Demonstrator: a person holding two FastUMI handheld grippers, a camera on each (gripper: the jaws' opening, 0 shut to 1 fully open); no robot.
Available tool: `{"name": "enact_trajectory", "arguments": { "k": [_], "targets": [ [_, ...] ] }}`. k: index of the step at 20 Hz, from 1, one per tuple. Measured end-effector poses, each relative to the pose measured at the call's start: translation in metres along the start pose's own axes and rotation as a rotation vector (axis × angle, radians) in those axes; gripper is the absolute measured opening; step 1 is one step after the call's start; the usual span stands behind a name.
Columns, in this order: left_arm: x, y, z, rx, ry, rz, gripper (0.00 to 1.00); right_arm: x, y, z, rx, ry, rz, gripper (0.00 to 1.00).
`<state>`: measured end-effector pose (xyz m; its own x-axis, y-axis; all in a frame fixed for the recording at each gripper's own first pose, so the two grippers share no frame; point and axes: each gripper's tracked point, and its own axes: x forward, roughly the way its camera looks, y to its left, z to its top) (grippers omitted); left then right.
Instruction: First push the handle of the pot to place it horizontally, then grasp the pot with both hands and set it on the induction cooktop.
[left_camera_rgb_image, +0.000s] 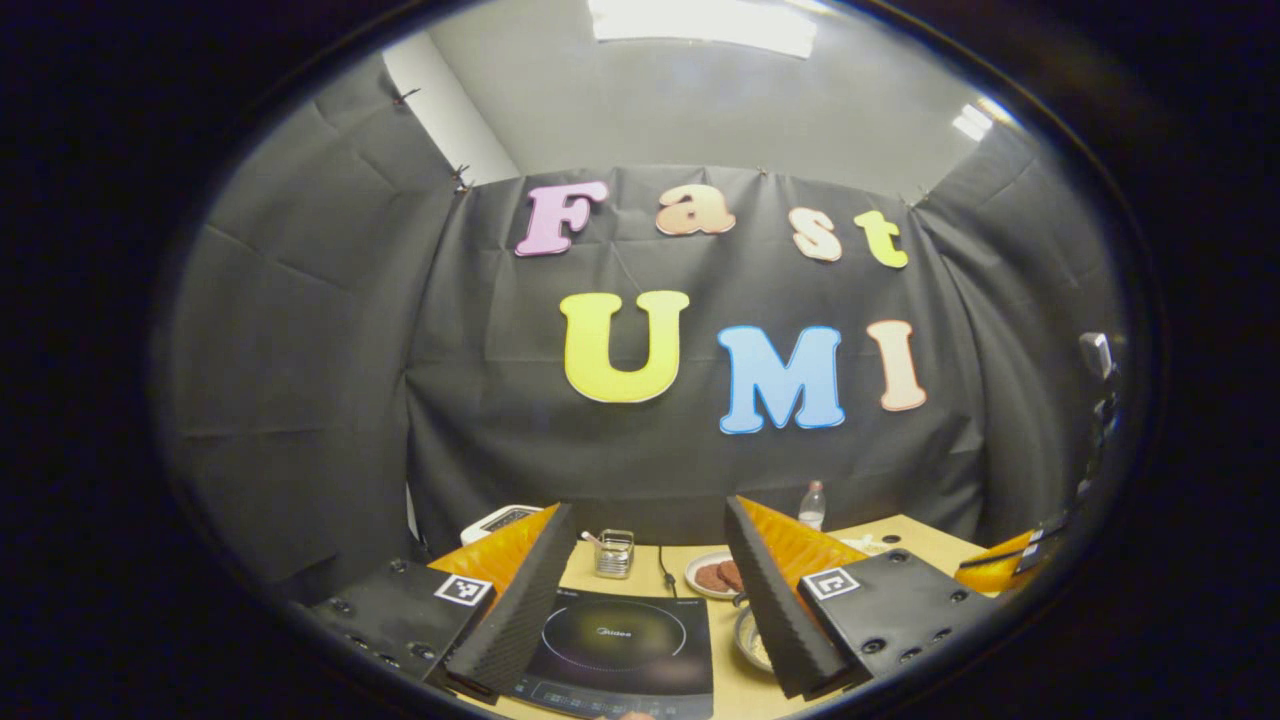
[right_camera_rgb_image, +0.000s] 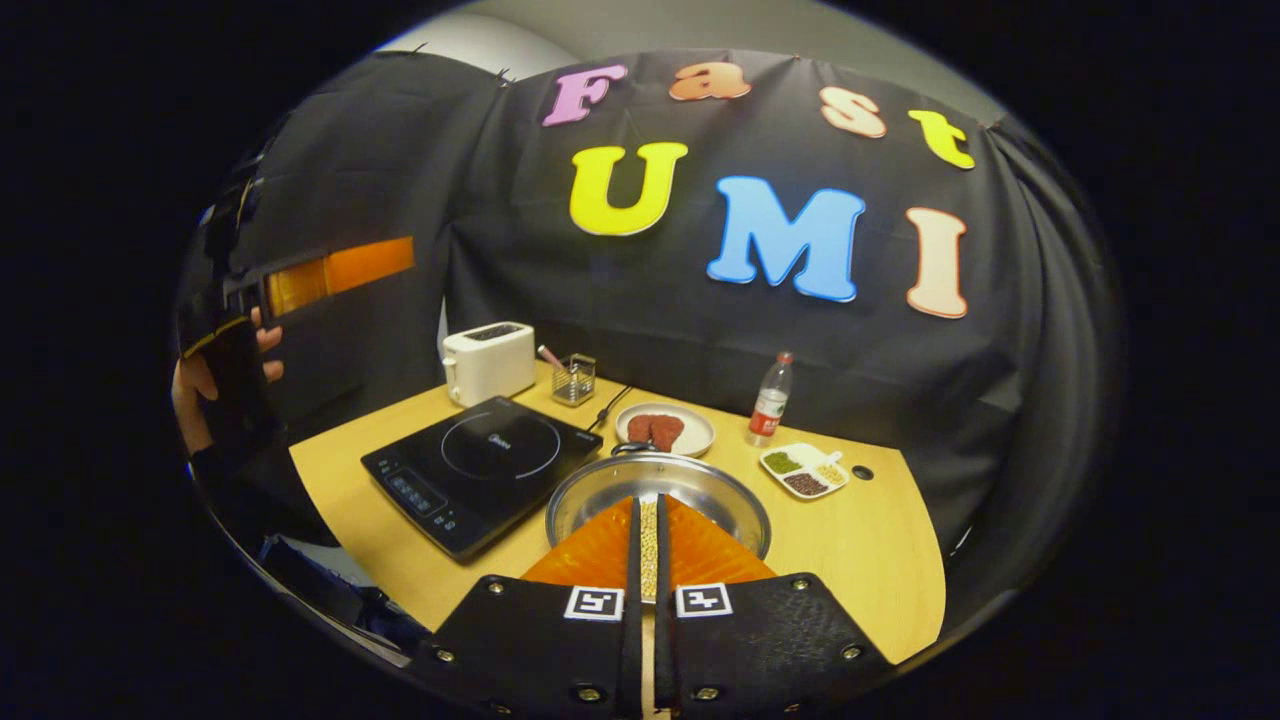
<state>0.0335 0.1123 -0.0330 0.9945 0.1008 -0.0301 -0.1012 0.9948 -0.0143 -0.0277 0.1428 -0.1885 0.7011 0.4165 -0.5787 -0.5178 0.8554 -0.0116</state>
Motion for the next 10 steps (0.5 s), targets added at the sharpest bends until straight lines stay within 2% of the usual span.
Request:
{"name": "enact_trajectory", "arguments": {
  "k": [5, 6, 8, 10],
  "targets": [
    [0.020, -0.014, -0.009, -0.003, 0.017, 0.042, 1.00, 0.020, 0.015, -0.046, -0.007, 0.138, 0.167, 0.04],
    [0.023, -0.016, -0.012, -0.007, 0.023, 0.049, 0.97, 0.024, 0.016, -0.056, -0.003, 0.169, 0.191, 0.04],
    [0.028, -0.019, -0.019, 0.001, 0.038, 0.063, 1.00, 0.034, 0.018, -0.076, 0.023, 0.231, 0.245, 0.04],
    [0.032, -0.022, -0.022, 0.009, 0.051, 0.069, 0.92, 0.039, 0.024, -0.094, 0.052, 0.312, 0.310, 0.04]
  ]
}}
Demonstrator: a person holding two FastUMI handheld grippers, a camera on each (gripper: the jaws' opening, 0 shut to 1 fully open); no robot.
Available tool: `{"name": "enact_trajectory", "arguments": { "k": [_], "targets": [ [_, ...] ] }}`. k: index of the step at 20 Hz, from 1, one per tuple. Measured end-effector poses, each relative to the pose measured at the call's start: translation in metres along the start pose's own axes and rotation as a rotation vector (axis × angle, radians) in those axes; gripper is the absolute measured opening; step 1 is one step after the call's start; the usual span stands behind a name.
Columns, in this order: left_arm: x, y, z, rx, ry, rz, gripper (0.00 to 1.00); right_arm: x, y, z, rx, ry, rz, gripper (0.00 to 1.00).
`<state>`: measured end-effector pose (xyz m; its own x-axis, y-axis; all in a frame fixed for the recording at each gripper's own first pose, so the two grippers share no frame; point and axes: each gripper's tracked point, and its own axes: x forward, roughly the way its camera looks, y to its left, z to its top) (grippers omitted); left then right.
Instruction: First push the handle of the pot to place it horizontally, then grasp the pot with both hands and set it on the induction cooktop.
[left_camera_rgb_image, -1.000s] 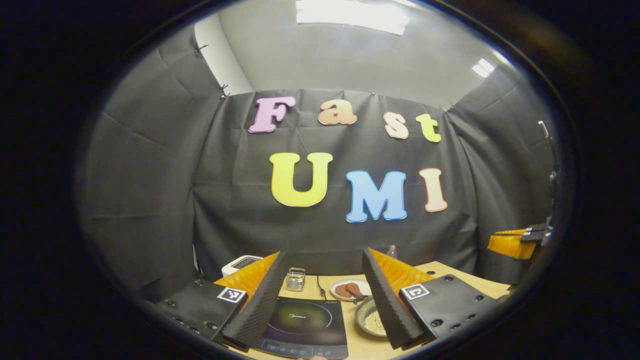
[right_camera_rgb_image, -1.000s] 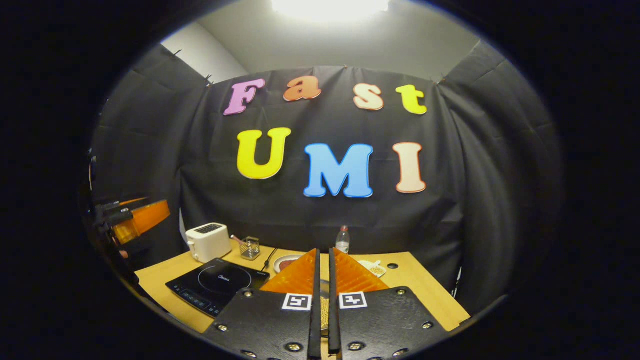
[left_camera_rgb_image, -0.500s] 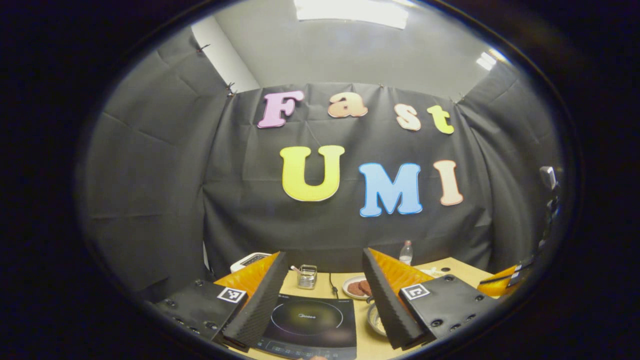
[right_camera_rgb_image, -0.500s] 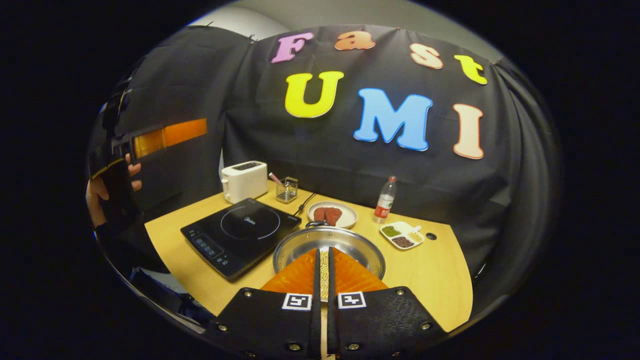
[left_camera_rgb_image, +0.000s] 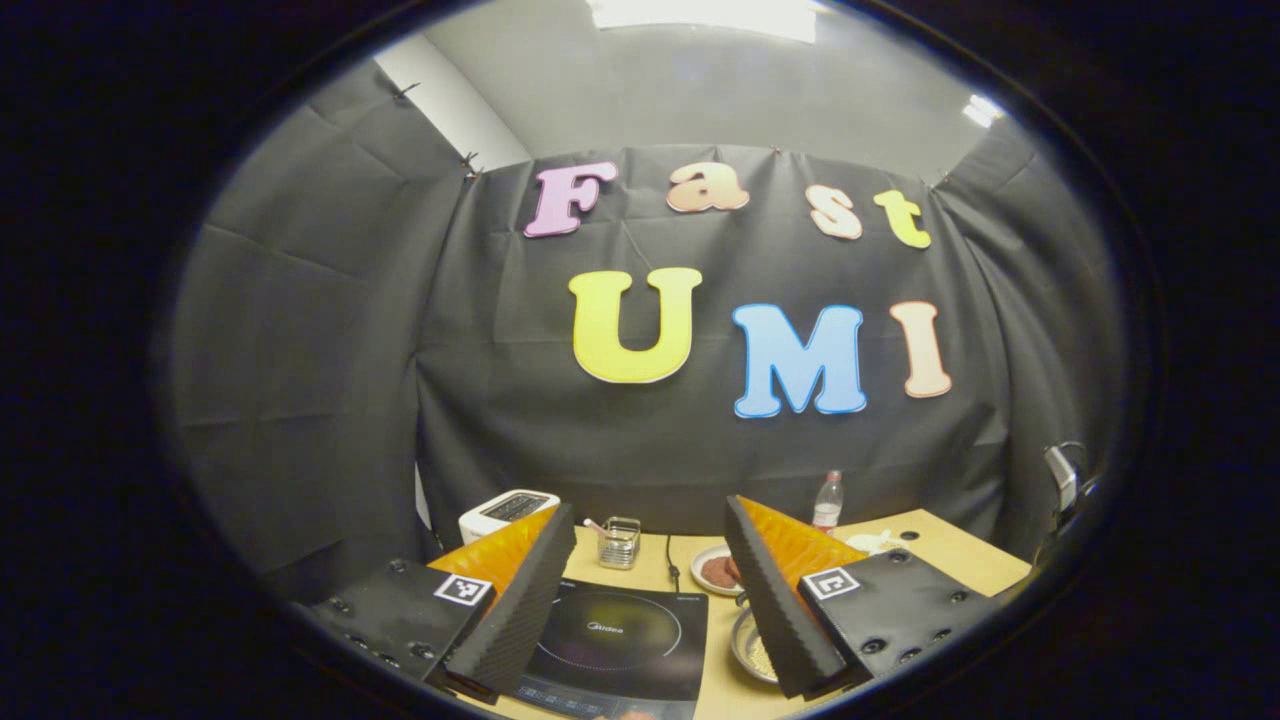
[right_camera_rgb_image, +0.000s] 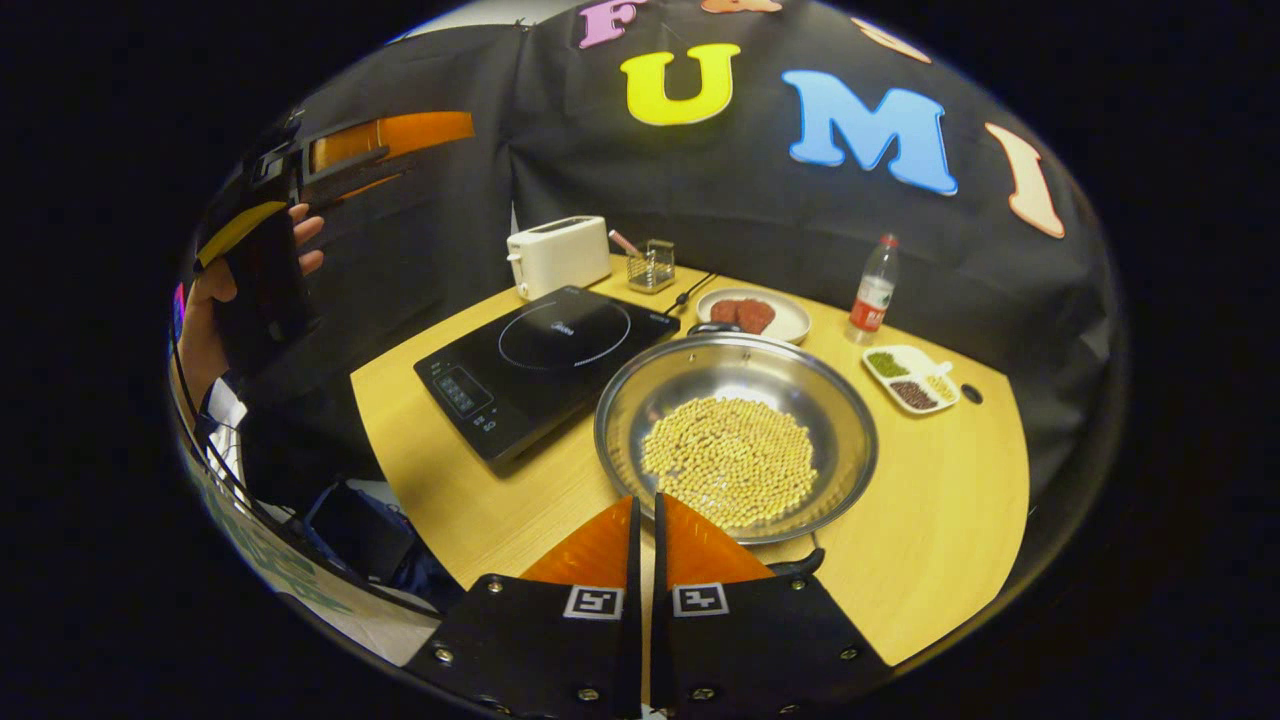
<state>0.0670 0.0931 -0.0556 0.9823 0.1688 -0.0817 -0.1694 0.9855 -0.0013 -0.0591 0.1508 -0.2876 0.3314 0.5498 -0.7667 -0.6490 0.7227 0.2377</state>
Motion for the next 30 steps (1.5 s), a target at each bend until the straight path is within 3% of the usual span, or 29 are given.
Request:
{"name": "enact_trajectory", "arguments": {
  "k": [1, 5, 7, 8, 10, 13, 20, 25, 30],
  "targets": [
    [0.001, -0.001, -0.001, -0.002, 0.003, 0.004, 1.00, 0.002, 0.000, -0.011, 0.010, 0.042, 0.018, 0.04],
    [0.006, -0.001, -0.004, 0.003, 0.015, 0.024, 0.96, 0.024, -0.007, -0.037, 0.045, 0.144, 0.063, 0.07],
    [0.007, -0.001, -0.007, 0.012, 0.021, 0.030, 0.92, 0.028, -0.019, -0.045, 0.054, 0.178, 0.049, 0.07],
    [0.008, -0.002, -0.010, 0.015, 0.023, 0.031, 1.00, 0.029, -0.025, -0.049, 0.053, 0.194, 0.037, 0.07],
    [0.009, -0.005, -0.010, 0.017, 0.025, 0.031, 1.00, 0.028, -0.041, -0.056, 0.051, 0.218, 0.007, 0.07],
    [0.011, -0.009, -0.014, 0.016, 0.033, 0.027, 1.00, 0.028, -0.050, -0.057, 0.098, 0.214, -0.007, 0.01],
    [0.014, -0.025, -0.017, 0.022, 0.037, 0.011, 1.00, 0.028, -0.102, -0.058, 0.122, 0.204, -0.130, 0.01],
    [0.011, -0.029, -0.021, 0.027, 0.053, 0.023, 0.97, 0.036, -0.129, -0.053, 0.152, 0.197, -0.182, 0.00],
    [0.009, -0.027, -0.030, 0.026, 0.074, 0.050, 1.00, 0.046, -0.157, -0.044, 0.227, 0.194, -0.216, 0.01]
  ]
}}
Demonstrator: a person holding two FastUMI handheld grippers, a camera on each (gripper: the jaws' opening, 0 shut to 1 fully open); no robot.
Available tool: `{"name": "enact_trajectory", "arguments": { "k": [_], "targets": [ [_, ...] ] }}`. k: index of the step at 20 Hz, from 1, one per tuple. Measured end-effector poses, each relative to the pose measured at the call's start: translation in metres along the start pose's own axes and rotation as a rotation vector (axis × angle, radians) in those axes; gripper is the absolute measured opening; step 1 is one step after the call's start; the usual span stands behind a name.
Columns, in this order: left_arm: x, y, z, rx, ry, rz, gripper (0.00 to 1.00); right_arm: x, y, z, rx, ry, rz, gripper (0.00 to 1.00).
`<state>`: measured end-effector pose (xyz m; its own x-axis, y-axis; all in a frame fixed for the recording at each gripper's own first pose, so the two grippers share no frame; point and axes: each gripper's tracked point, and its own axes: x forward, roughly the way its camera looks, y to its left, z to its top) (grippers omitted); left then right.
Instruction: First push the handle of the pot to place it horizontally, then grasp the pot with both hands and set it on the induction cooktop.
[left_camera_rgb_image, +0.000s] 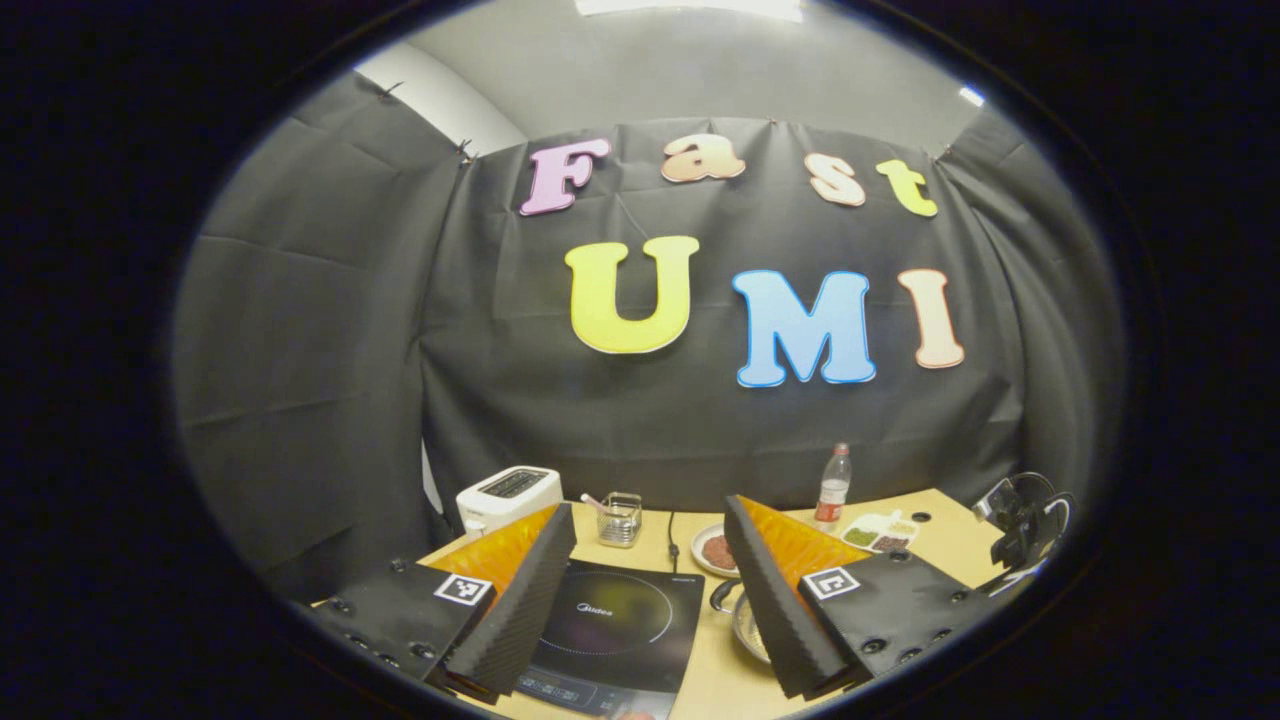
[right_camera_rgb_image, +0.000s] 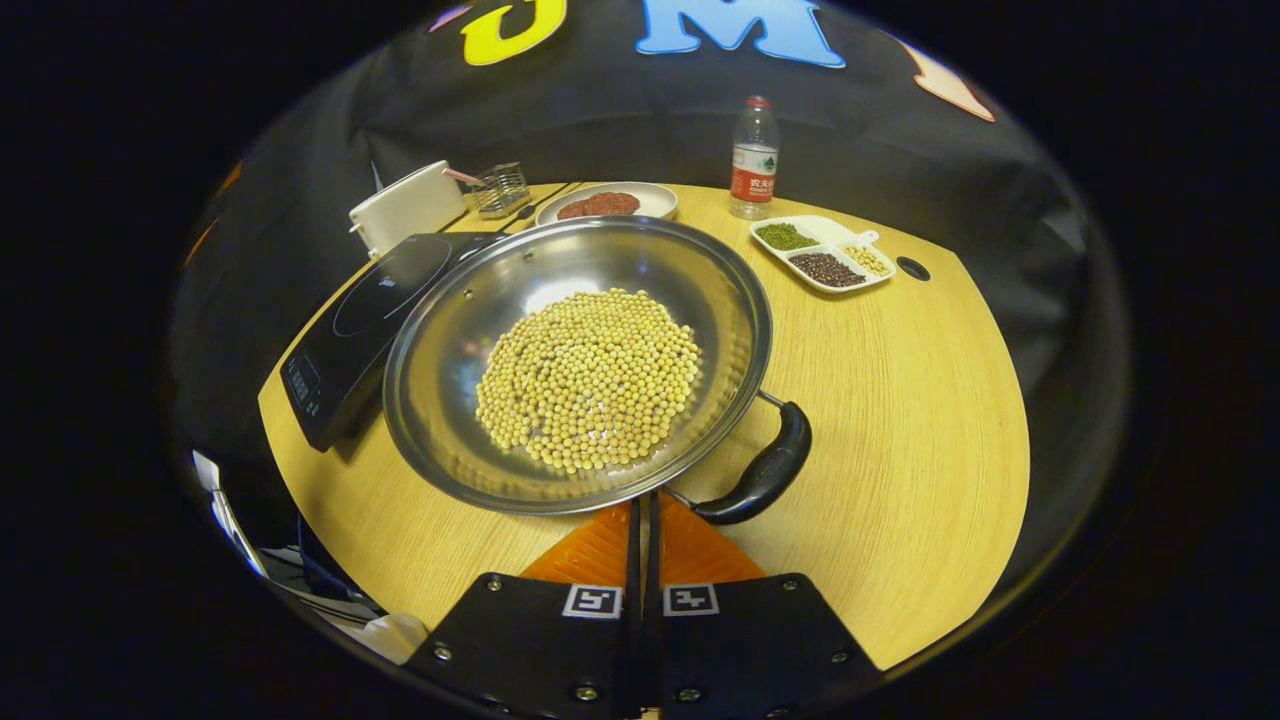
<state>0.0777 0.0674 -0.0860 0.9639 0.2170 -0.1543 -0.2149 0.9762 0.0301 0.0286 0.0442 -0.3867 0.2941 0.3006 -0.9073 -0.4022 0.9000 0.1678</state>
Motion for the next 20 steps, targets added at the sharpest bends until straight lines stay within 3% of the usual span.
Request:
{"name": "enact_trajectory", "arguments": {
  "k": [7, 11, 13, 14, 15, 16, 19, 20],
  "targets": [
    [0.007, -0.002, -0.012, 0.010, 0.033, 0.032, 1.00, 0.012, -0.040, 0.022, -0.009, -0.020, -0.083, 0.01],
    [0.015, -0.014, -0.029, 0.021, 0.056, 0.006, 0.97, 0.004, -0.055, 0.028, 0.009, -0.039, -0.127, 0.01],
    [0.024, -0.022, -0.045, 0.022, 0.074, -0.022, 0.97, -0.009, -0.059, 0.034, 0.010, -0.078, -0.149, 0.08],
    [0.028, -0.028, -0.051, 0.020, 0.081, -0.041, 0.97, -0.015, -0.060, 0.037, 0.013, -0.102, -0.154, 0.14],
    [0.034, -0.033, -0.057, 0.017, 0.091, -0.059, 1.00, -0.022, -0.060, 0.041, 0.022, -0.131, -0.155, 0.31],
    [0.039, -0.038, -0.068, 0.012, 0.104, -0.078, 1.00, -0.028, -0.057, 0.046, 0.033, -0.158, -0.148, 0.41],
    [0.057, -0.049, -0.096, 0.006, 0.156, -0.123, 1.00, -0.040, -0.057, 0.060, 0.068, -0.241, -0.152, 0.98],
    [0.063, -0.052, -0.105, 0.003, 0.178, -0.138, 0.99, -0.046, -0.057, 0.066, 0.082, -0.268, -0.158, 1.00]
  ]
}}
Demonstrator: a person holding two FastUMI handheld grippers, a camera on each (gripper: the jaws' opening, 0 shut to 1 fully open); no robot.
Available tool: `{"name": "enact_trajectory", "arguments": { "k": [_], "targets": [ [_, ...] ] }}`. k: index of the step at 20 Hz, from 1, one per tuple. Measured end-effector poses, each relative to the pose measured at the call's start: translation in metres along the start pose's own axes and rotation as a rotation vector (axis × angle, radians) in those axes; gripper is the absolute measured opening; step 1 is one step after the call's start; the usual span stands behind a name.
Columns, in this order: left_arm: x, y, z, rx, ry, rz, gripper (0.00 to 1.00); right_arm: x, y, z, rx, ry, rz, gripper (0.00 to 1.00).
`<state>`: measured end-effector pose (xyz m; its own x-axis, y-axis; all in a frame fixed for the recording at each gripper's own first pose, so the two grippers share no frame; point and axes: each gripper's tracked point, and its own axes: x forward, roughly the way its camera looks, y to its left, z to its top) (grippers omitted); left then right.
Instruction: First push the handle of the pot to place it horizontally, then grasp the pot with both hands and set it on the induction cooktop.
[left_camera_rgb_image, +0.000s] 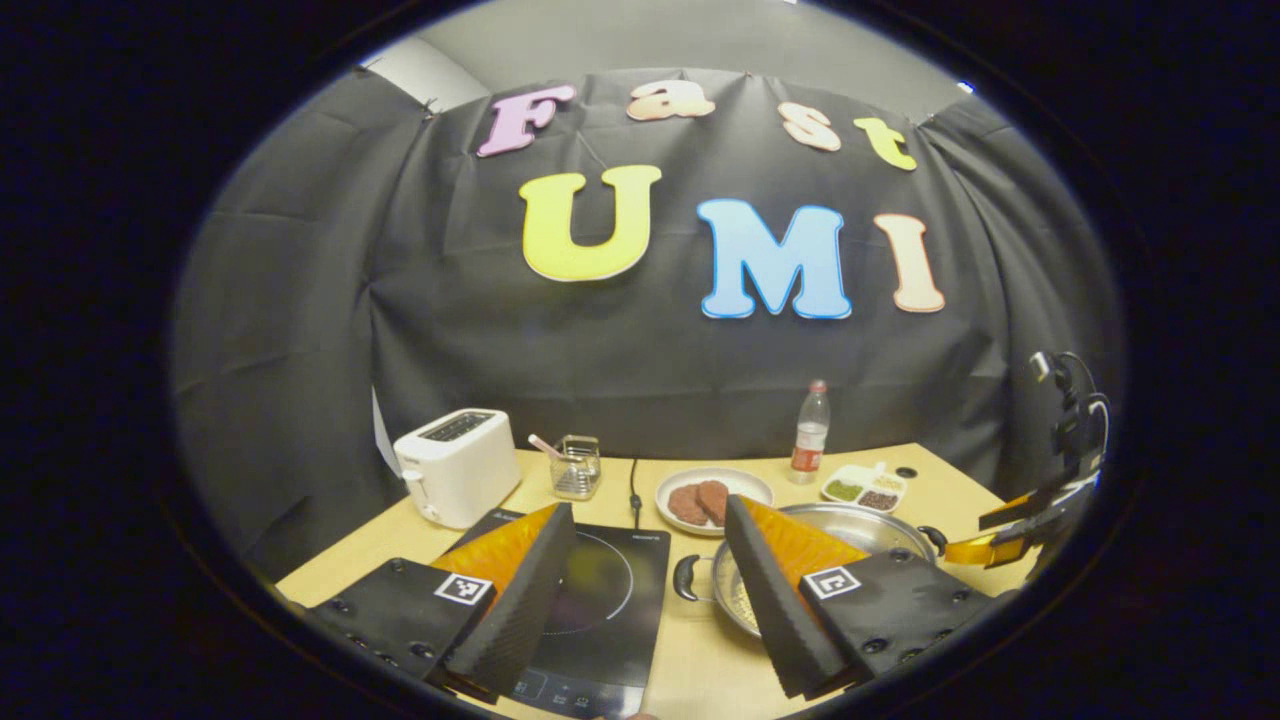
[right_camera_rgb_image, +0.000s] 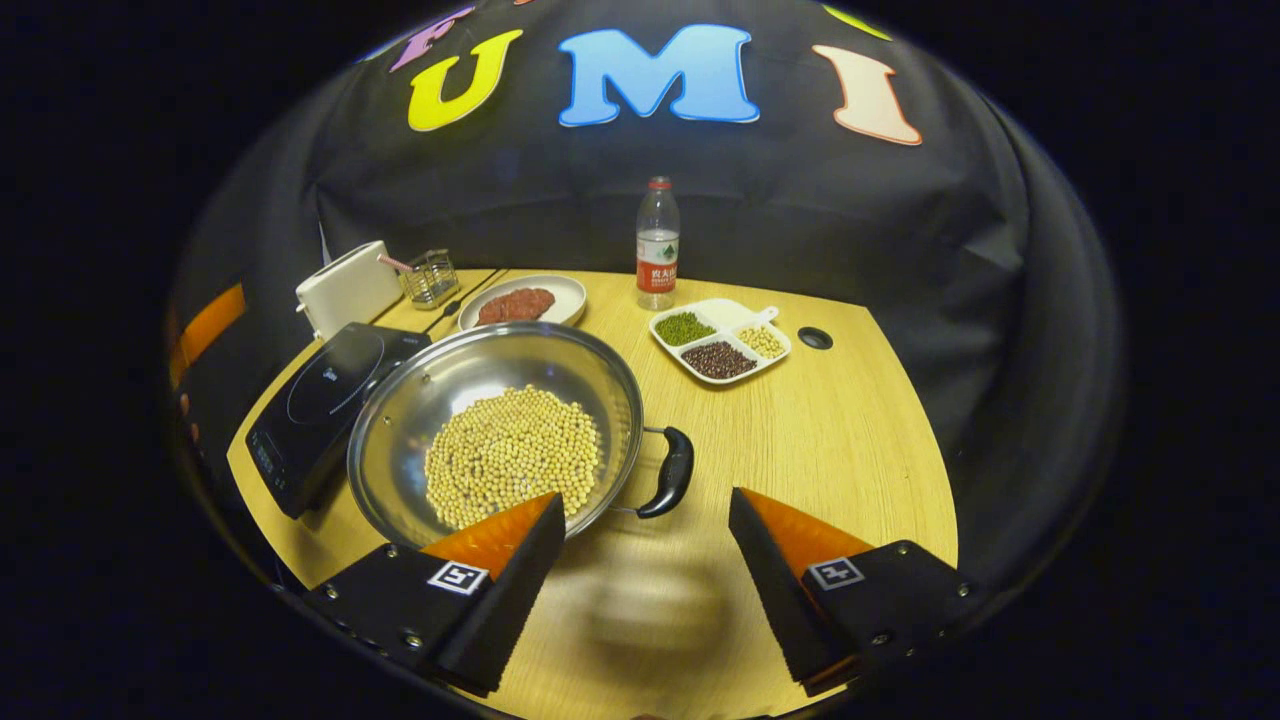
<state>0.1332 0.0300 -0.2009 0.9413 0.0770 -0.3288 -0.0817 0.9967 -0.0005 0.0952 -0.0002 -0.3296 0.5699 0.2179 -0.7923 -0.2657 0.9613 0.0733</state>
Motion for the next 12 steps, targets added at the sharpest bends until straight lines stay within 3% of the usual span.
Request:
{"name": "enact_trajectory", "arguments": {
  "k": [3, 4, 7, 9, 10, 12],
  "targets": [
    [0.025, -0.010, -0.022, -0.022, 0.057, -0.049, 0.97, 0.002, -0.003, 0.010, 0.043, -0.055, -0.028, 0.96],
    [0.032, -0.012, -0.031, -0.019, 0.082, -0.061, 1.00, 0.004, -0.005, 0.011, 0.052, -0.060, -0.036, 1.00],
    [0.054, -0.023, -0.058, 0.000, 0.140, -0.096, 0.93, 0.011, -0.011, 0.007, 0.072, -0.048, -0.053, 1.00],
    [0.069, -0.032, -0.076, -0.003, 0.188, -0.126, 0.92, 0.017, -0.012, 0.003, 0.086, -0.036, -0.056, 1.00],
    [0.076, -0.035, -0.087, -0.004, 0.217, -0.134, 0.97, 0.020, -0.012, 0.002, 0.093, -0.029, -0.054, 1.00],
    [0.091, -0.039, -0.105, -0.005, 0.263, -0.143, 0.93, 0.026, -0.012, -0.003, 0.103, -0.016, -0.052, 1.00]
  ]
}}
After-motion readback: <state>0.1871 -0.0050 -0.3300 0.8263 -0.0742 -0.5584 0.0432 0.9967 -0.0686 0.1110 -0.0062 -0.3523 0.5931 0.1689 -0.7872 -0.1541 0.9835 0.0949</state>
